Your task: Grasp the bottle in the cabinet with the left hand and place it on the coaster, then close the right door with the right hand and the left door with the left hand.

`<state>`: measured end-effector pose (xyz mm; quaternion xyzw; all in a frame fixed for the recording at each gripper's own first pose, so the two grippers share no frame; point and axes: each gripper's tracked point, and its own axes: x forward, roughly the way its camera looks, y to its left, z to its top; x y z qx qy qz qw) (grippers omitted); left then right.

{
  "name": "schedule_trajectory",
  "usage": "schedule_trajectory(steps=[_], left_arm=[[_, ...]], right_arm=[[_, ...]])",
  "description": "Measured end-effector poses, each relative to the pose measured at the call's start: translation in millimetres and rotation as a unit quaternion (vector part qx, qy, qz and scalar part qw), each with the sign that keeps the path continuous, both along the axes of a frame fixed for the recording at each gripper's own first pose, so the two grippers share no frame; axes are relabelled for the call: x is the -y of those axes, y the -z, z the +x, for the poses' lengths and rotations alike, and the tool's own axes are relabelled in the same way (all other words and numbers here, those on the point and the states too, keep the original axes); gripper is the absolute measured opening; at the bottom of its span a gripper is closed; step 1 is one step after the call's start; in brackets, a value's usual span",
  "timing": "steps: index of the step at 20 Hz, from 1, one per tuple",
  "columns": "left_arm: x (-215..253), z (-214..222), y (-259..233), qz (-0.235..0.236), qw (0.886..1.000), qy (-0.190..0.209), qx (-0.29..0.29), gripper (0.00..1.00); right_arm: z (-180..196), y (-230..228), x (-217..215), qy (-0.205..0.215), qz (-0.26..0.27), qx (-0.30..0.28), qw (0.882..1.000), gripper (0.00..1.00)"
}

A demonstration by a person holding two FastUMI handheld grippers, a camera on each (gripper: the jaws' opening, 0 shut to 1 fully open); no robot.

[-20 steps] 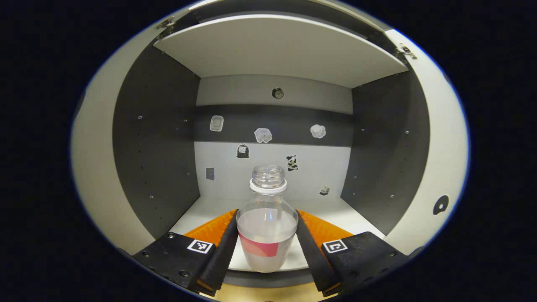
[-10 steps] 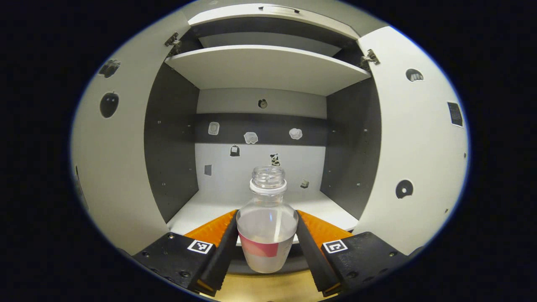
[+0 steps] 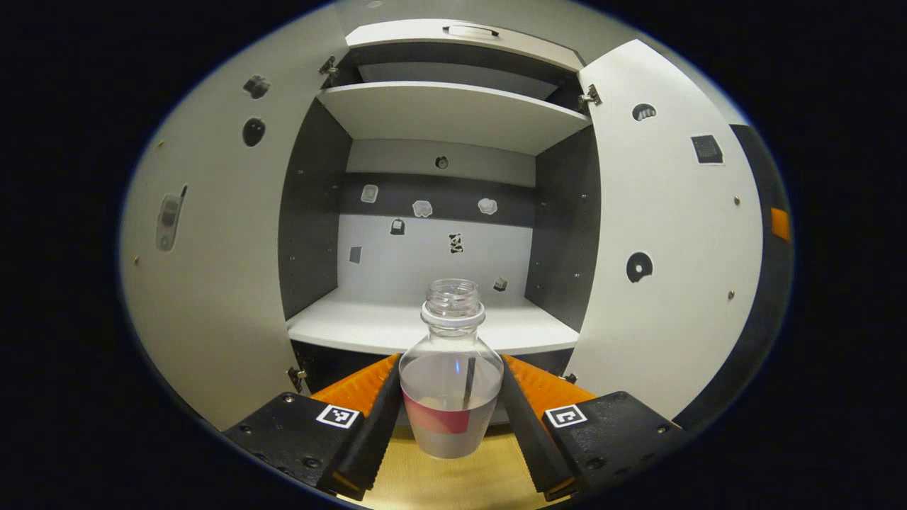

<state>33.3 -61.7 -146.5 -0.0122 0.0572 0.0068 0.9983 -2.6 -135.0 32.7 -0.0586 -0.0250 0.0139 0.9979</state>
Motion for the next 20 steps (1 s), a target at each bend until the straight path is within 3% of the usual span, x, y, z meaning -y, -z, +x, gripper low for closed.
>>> schedule_trajectory(steps=[10, 11, 14, 20], left_arm=[[5.7, -69.0, 82.1, 0.016, 1.0, -0.025, 0.001, 0.81], [8.0, -74.6, 89.7, 0.014, 1.0, -0.027, 0.004, 0.8], [9.2, -98.0, 113.1, -0.002, 0.999, -0.038, 0.007, 0.81], [3.3, -124.7, 173.3, -0.008, 0.998, -0.061, -0.034, 0.81]], right_arm=[[9.5, 0.5, 8.3, -0.054, -0.019, -0.001, 0.998, 0.97], [9.4, 1.1, 8.4, -0.059, -0.02, -0.002, 0.998, 0.94], [8.1, 2.9, 10.5, -0.072, -0.026, -0.004, 0.997, 0.97], [3.3, 6.3, 15.6, -0.079, -0.042, -0.002, 0.996, 0.97]])
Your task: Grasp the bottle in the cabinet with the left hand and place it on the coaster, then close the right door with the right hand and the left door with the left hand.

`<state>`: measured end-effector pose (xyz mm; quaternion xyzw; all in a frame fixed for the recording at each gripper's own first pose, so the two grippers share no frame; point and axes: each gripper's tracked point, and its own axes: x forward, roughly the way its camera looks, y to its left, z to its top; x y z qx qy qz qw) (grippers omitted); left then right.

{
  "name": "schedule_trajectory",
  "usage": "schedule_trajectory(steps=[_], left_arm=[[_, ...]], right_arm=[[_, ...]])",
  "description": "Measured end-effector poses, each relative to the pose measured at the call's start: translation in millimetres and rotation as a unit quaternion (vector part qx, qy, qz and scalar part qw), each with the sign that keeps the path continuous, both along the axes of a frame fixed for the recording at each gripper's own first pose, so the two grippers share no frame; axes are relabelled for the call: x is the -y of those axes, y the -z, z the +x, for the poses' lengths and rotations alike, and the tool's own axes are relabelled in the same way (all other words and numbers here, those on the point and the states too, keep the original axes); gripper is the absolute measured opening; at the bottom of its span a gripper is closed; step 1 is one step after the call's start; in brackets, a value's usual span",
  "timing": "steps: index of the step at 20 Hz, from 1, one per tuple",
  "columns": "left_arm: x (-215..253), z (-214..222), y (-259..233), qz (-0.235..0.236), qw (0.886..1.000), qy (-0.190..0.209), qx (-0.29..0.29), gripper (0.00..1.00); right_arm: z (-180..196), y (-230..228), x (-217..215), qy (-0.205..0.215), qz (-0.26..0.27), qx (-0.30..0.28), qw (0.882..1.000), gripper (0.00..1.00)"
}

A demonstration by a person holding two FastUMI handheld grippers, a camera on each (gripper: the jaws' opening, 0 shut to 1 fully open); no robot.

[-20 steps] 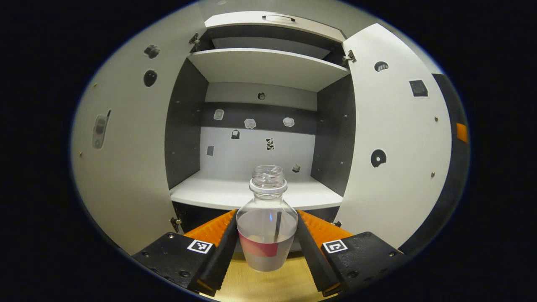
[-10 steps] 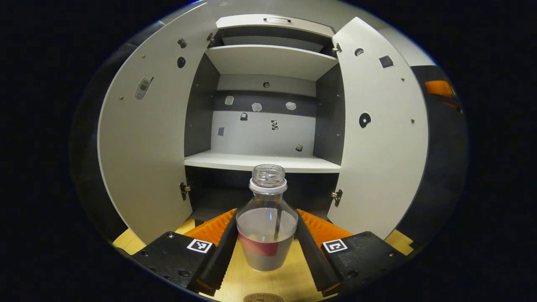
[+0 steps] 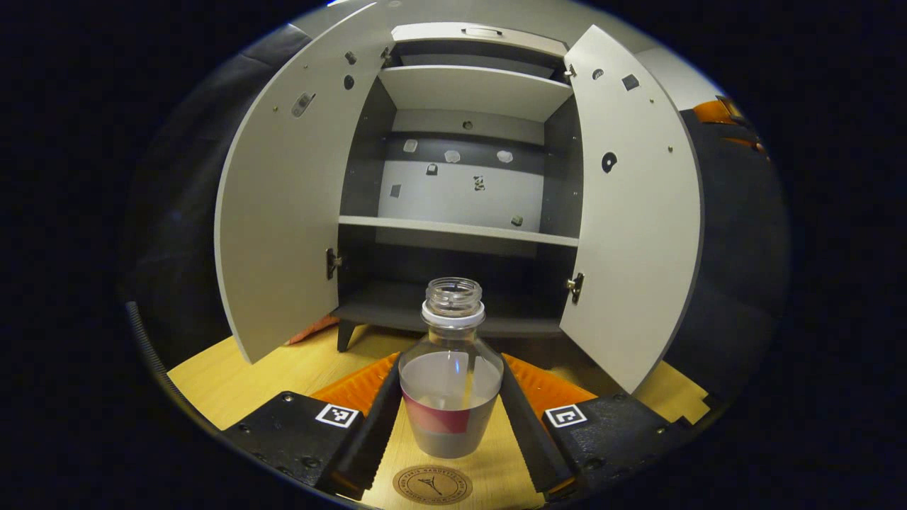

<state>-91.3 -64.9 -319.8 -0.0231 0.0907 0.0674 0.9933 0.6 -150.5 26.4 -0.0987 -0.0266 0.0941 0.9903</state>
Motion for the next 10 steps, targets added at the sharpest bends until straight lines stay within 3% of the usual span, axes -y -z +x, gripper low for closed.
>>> schedule_trajectory(steps=[7, 8, 9, 10], left_arm=[[-5.4, -8.7, 47.9, 0.008, 0.999, -0.007, -0.05, 0.81], [-5.4, -10.5, 51.8, 0.008, 0.998, -0.008, -0.054, 0.81], [-5.8, -11.9, 56.3, 0.007, 0.998, -0.01, -0.06, 0.81], [-5.8, -14.5, 60.2, 0.005, 0.998, -0.011, -0.064, 0.81]], right_arm=[[1.0, -2.4, 3.7, 0.001, -0.01, 0.007, 1.0, 0.97], [1.7, -1.3, 4.9, 0.002, -0.009, 0.007, 1.0, 0.94], [2.6, -0.8, 6.1, 0.003, -0.009, 0.006, 1.0, 0.97], [3.5, 0.2, 6.8, 0.004, -0.008, 0.005, 1.0, 0.94]])
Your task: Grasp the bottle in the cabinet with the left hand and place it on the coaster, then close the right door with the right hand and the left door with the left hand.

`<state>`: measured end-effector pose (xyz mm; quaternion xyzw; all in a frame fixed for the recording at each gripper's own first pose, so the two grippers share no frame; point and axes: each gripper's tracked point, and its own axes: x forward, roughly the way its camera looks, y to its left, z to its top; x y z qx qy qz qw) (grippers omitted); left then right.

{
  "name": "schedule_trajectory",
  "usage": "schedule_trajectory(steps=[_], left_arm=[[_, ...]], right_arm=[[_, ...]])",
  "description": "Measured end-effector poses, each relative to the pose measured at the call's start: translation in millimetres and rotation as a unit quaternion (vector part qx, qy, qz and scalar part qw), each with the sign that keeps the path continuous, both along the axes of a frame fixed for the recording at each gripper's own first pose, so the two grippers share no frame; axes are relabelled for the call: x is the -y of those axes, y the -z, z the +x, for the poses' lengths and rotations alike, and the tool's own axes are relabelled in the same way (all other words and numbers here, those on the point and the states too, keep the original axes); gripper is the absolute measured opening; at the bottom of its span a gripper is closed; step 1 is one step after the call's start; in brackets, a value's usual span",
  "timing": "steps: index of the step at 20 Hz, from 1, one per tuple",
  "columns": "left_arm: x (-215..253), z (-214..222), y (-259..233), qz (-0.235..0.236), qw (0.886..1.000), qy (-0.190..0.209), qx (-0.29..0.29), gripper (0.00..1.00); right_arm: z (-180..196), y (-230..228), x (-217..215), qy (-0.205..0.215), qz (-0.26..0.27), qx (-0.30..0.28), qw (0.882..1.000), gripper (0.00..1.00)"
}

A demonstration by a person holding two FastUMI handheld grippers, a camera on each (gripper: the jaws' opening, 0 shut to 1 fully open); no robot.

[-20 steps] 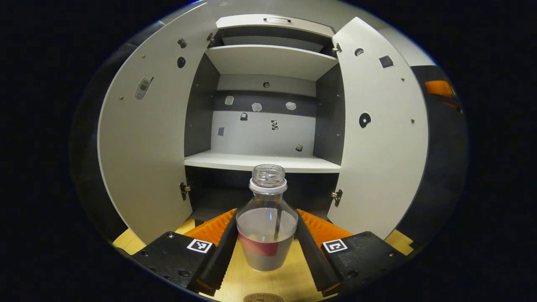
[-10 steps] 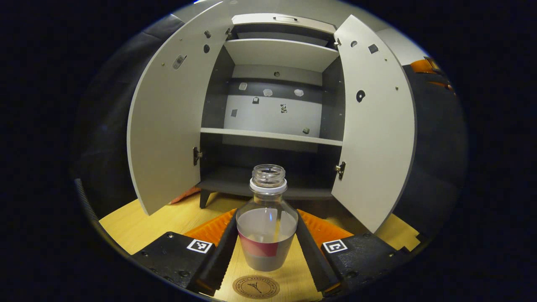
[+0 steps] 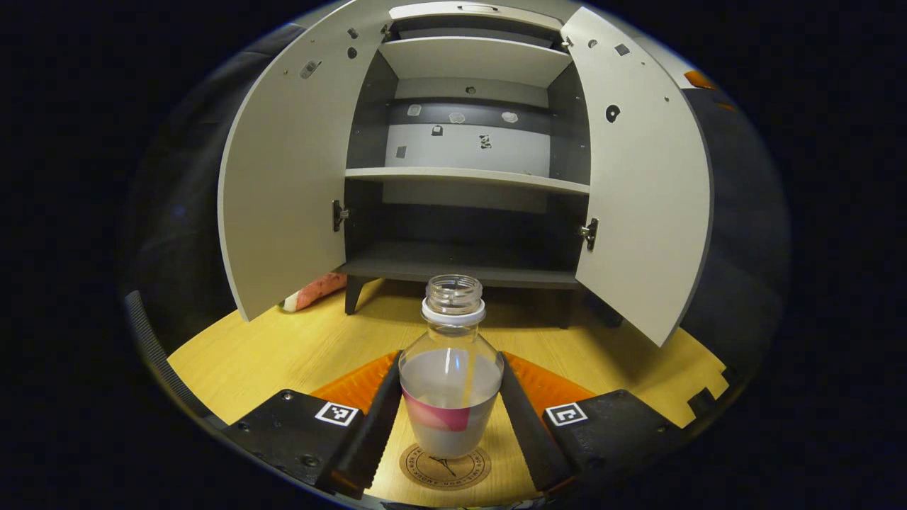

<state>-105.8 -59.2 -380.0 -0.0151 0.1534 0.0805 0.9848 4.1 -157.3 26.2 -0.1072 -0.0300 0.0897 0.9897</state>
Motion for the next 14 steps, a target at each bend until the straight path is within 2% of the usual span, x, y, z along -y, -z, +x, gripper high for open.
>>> schedule_trajectory(steps=[1, 5, 6, 7, 8, 9, 11, 12, 14], left_arm=[[0.1, -3.0, 2.7, -0.002, 1.0, -0.002, -0.003, 0.81], [-1.9, -9.1, 20.8, 0.0, 1.0, -0.008, -0.015, 0.81], [-3.6, -11.4, 25.4, 0.002, 1.0, -0.012, -0.02, 0.81], [-5.0, -13.8, 26.7, 0.001, 1.0, -0.014, -0.022, 0.82], [-4.9, -13.9, 22.6, 0.001, 1.0, -0.016, -0.006, 0.81], [-5.1, -13.9, 24.1, -0.001, 1.0, -0.017, -0.004, 0.81], [-5.8, -19.0, 39.3, -0.007, 0.999, -0.022, -0.027, 0.82], [-6.8, -22.9, 44.6, -0.008, 0.999, -0.025, -0.035, 0.83], [-7.3, -27.5, 40.2, -0.007, 0.999, -0.029, -0.03, 0.83]], right_arm=[[0.4, 0.1, -0.2, 0.0, 0.0, -0.001, 1.0, 0.97], [4.6, 1.0, -4.0, -0.004, -0.002, -0.001, 1.0, 0.97], [4.3, 0.6, -5.0, -0.005, -0.002, -0.001, 1.0, 0.94], [4.3, 0.8, -6.0, -0.006, -0.002, 0.0, 1.0, 0.97], [4.9, 0.7, -7.0, -0.007, -0.001, 0.0, 1.0, 0.94], [5.3, 1.7, -7.7, -0.008, -0.001, -0.002, 1.0, 0.97], [7.0, 3.0, -11.2, -0.011, 0.0, -0.004, 1.0, 0.97], [7.0, 4.0, -12.4, -0.013, 0.001, -0.006, 1.0, 0.94], [7.9, 5.5, -13.7, -0.013, 0.001, -0.007, 1.0, 0.94]])
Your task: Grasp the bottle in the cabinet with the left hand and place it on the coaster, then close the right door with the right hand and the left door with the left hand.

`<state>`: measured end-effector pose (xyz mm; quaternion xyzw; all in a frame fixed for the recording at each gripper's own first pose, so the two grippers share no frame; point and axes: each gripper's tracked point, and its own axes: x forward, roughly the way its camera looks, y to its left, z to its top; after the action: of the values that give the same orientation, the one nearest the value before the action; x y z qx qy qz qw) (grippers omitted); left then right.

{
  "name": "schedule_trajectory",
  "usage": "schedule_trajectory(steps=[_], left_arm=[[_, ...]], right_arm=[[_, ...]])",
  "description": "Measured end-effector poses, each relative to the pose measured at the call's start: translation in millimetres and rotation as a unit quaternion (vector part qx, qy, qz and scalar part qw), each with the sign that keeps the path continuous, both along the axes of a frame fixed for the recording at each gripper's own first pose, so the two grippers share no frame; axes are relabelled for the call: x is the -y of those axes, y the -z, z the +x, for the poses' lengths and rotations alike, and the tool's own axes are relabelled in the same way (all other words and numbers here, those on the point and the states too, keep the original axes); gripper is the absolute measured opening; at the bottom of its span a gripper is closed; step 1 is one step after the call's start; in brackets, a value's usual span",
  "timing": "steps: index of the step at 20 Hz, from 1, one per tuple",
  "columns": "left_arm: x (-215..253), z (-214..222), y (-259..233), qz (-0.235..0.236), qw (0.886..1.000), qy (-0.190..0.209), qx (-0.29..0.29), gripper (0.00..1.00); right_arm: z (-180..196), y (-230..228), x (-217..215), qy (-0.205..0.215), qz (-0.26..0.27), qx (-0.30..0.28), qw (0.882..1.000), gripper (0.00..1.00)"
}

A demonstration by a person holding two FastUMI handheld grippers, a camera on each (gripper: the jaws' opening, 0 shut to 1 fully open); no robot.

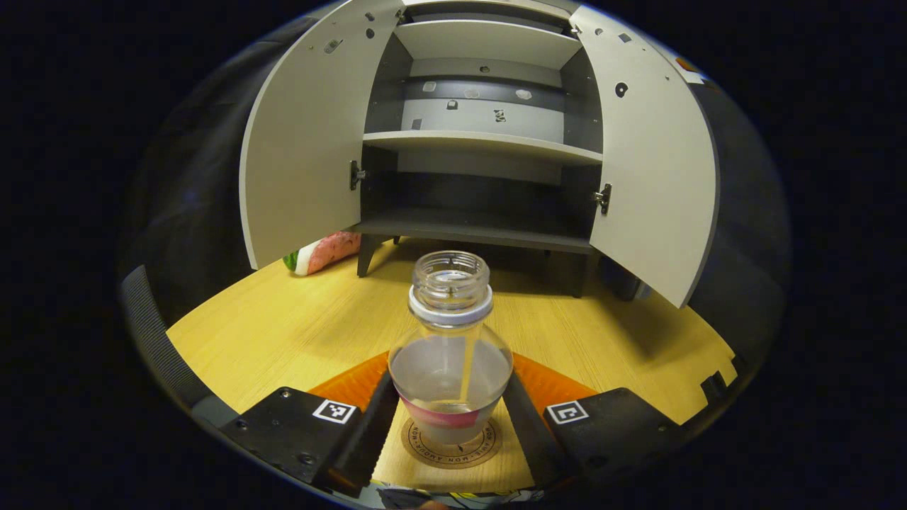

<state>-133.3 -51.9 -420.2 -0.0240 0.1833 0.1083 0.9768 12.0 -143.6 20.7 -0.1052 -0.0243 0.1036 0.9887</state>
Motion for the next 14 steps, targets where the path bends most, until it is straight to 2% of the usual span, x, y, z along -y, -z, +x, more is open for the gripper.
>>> schedule_trajectory(steps=[2, 3, 14], left_arm=[[0.3, 0.6, -5.4, 0.006, 1.0, 0.002, 0.006, 0.84], [0.4, 1.0, -5.9, 0.008, 1.0, 0.003, 0.005, 0.86], [8.1, 8.0, -59.2, 0.033, 0.999, 0.009, 0.032, 0.88]], right_arm=[[0.9, 2.7, -3.0, -0.002, 0.0, -0.004, 1.0, 0.94], [0.5, 3.8, -4.2, -0.004, 0.001, -0.006, 1.0, 0.97], [-2.8, 9.0, -1.1, -0.004, 0.012, -0.009, 1.0, 0.97]])
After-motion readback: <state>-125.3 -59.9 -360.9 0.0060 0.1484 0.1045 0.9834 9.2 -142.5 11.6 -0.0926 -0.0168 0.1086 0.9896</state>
